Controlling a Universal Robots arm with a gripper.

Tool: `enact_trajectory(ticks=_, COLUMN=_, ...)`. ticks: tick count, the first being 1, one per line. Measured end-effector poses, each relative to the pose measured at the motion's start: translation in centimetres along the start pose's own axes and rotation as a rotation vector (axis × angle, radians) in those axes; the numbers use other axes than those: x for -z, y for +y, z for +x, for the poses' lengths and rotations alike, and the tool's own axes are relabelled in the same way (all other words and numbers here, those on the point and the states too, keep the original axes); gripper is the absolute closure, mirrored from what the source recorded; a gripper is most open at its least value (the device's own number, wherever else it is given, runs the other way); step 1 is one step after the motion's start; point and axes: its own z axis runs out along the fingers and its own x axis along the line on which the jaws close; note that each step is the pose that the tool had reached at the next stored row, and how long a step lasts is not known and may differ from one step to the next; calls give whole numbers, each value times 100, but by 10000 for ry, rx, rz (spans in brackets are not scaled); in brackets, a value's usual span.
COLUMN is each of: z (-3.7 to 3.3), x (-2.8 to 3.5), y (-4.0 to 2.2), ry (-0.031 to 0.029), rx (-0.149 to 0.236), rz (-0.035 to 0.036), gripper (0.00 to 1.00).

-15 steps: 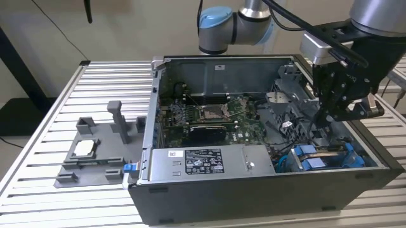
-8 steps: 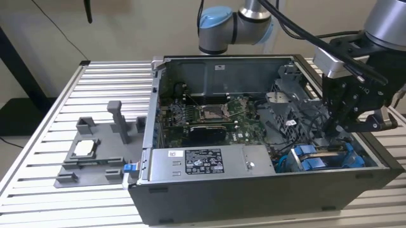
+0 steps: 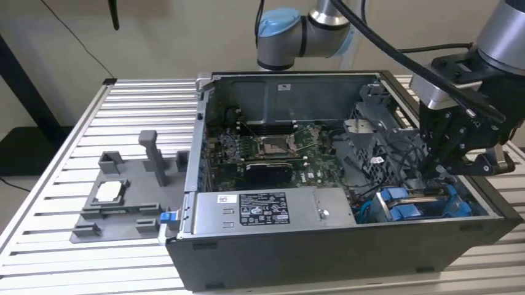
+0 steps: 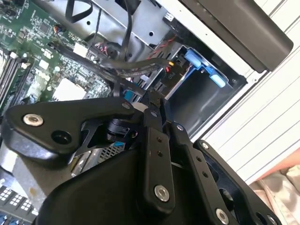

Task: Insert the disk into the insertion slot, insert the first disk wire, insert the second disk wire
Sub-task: 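Insert the second disk wire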

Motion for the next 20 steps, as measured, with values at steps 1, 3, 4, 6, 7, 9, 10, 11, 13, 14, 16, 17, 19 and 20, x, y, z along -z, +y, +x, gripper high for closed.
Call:
enact_trajectory(ticks=1, z=3, x=-15, y=0, ry=2, rx=-34, rz=-2, gripper=84)
enact_trajectory(ticks=3, z=6, x=-45, y=1, ry=9, rx=-152, rz=3, gripper=84)
enact_trajectory(ticks=4, z=8, x=-63, y=2, ry=14, rx=-223, rz=8, gripper=84)
enact_trajectory(ticks=6, z=11, x=-97, y=1, ry=20, rx=-337, rz=14, gripper=84)
enact_trajectory(ticks=7, z=12, x=-109, y=-3, ry=23, rx=-373, rz=14, gripper=84)
enact_trajectory(ticks=9, z=15, x=-128, y=-14, ry=24, rx=-420, rz=8, gripper=84)
enact_trajectory(ticks=10, z=17, x=-139, y=-24, ry=25, rx=-433, rz=4, gripper=84)
enact_trajectory(ticks=11, z=19, x=-151, y=-31, ry=24, rx=-442, rz=2, gripper=84)
enact_trajectory(ticks=13, z=21, x=-167, y=-37, ry=26, rx=-460, rz=-2, gripper=84)
enact_trajectory(ticks=14, z=23, x=-170, y=-37, ry=29, rx=-481, rz=-3, gripper=84)
enact_trajectory(ticks=16, z=24, x=-179, y=-37, ry=28, rx=-523, rz=-2, gripper=84)
enact_trajectory(ticks=17, z=25, x=-184, y=-37, ry=29, rx=-542, rz=-2, gripper=84)
enact_trajectory(ticks=19, z=26, x=-195, y=-36, ry=32, rx=-589, rz=0, gripper=84)
enact_trajectory(ticks=20, z=26, x=-200, y=-36, ry=33, rx=-610, rz=0, gripper=84)
